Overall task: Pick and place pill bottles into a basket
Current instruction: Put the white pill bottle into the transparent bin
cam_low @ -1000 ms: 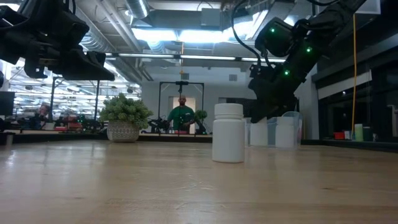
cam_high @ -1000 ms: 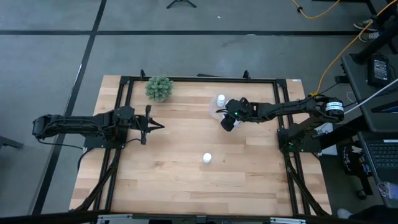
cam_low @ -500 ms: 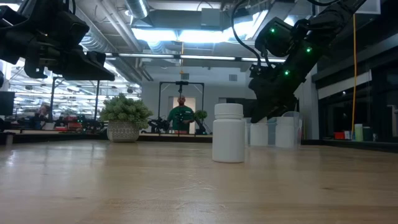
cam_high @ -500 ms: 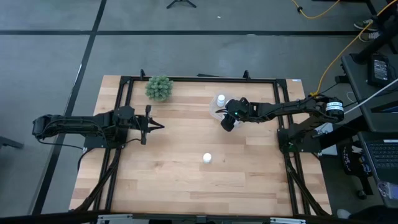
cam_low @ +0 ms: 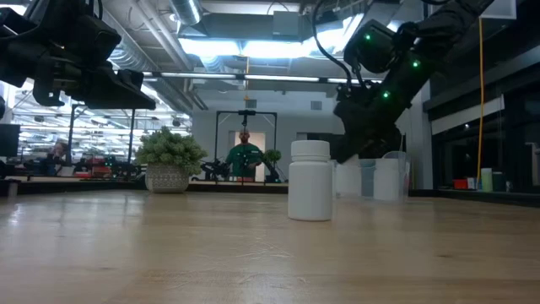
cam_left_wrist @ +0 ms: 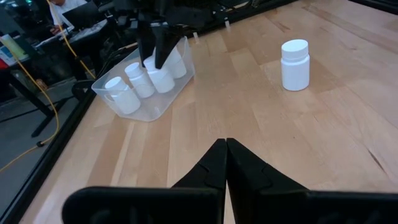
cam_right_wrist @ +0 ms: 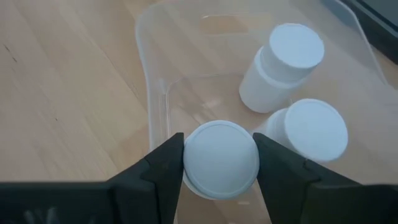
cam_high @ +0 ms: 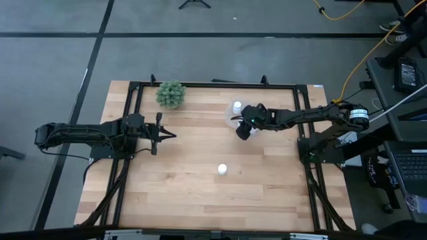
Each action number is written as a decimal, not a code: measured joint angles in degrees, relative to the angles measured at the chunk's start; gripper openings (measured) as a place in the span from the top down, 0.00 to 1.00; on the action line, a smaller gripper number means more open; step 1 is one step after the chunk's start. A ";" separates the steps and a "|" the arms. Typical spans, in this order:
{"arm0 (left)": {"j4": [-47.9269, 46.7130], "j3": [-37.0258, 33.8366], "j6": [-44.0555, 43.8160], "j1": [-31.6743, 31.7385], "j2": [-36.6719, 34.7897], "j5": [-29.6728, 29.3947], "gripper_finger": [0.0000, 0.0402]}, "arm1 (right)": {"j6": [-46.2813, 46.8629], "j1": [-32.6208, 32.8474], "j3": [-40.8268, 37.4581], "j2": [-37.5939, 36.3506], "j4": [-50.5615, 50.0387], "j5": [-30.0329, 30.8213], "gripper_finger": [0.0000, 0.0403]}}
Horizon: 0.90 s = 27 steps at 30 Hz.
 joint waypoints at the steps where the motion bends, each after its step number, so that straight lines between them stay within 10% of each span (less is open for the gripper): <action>1: 0.00 0.00 0.00 0.02 0.00 0.00 1.00 | 0.02 0.00 0.11 0.00 -0.02 0.00 0.56; 27: -0.02 0.00 -0.04 0.02 0.00 -0.02 1.00 | 0.12 0.02 0.13 0.00 -2.31 -1.90 0.52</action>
